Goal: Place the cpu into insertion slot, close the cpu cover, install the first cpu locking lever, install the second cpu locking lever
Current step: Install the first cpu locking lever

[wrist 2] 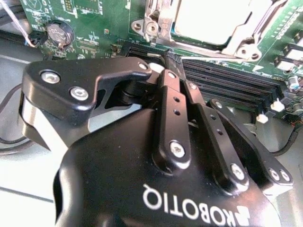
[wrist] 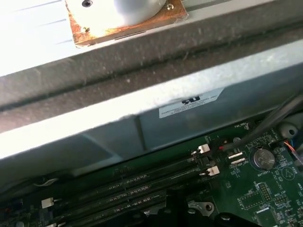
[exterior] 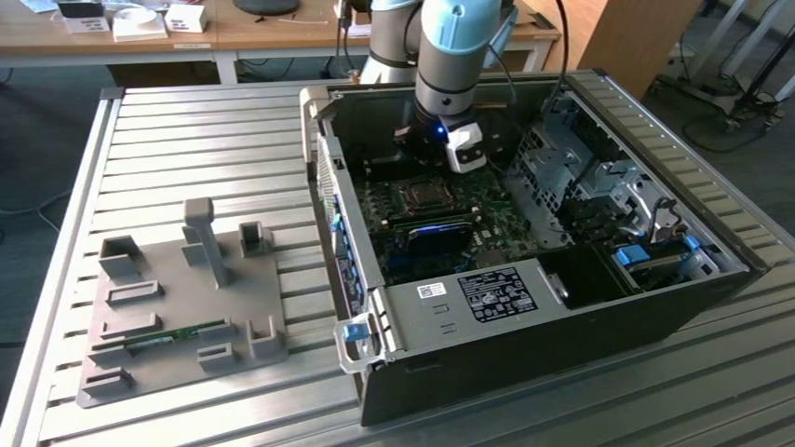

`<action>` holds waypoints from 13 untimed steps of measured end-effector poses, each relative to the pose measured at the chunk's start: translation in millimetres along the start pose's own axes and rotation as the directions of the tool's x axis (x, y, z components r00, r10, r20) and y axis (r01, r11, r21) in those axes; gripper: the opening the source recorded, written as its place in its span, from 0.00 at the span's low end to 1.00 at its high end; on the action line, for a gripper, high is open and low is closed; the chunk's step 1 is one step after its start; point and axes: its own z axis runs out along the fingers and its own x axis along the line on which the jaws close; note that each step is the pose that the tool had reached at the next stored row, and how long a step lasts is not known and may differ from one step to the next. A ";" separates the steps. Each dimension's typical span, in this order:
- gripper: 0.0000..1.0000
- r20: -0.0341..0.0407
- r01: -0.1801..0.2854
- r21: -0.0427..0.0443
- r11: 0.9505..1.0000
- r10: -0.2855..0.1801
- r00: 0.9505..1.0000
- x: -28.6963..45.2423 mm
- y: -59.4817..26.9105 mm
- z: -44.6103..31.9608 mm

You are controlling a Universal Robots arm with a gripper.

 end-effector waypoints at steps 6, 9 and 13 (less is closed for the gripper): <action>0.11 0.000 -0.001 0.000 1.000 0.001 1.000 1.8 4.6 1.3; 0.11 0.000 -0.001 0.000 1.000 0.001 1.000 2.3 5.9 1.7; 0.11 0.000 -0.001 0.000 1.000 0.001 1.000 2.0 5.9 1.7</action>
